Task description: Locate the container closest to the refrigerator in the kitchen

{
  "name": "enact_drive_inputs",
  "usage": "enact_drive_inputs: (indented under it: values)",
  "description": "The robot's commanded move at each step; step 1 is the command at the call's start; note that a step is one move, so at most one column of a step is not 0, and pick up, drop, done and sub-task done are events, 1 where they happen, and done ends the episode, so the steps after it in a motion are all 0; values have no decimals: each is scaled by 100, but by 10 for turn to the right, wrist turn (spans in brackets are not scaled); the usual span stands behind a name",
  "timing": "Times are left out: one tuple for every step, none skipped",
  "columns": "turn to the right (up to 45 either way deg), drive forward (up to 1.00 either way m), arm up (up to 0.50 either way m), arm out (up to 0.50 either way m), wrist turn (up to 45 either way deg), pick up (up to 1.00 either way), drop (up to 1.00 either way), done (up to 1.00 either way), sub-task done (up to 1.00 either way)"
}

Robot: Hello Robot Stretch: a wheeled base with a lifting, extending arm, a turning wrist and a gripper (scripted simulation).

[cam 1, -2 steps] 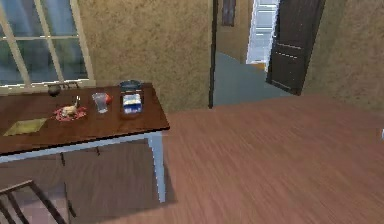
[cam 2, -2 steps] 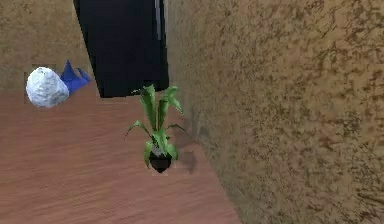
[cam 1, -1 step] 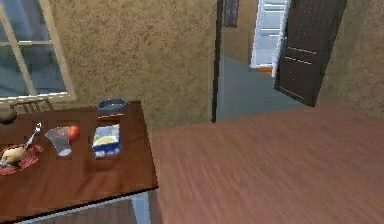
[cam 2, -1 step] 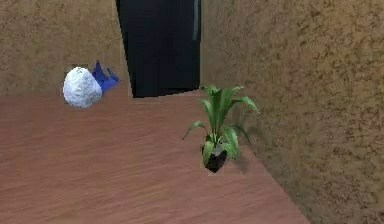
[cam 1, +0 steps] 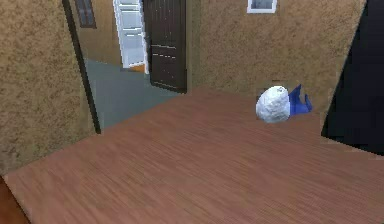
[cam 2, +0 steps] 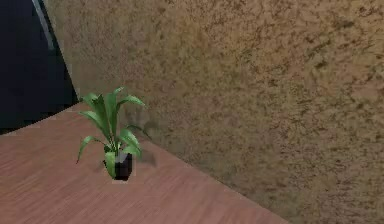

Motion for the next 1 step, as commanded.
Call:
enact_drive_inputs:
  values:
    - [0, 70, 0, 0, 0, 0, 0, 0, 0]
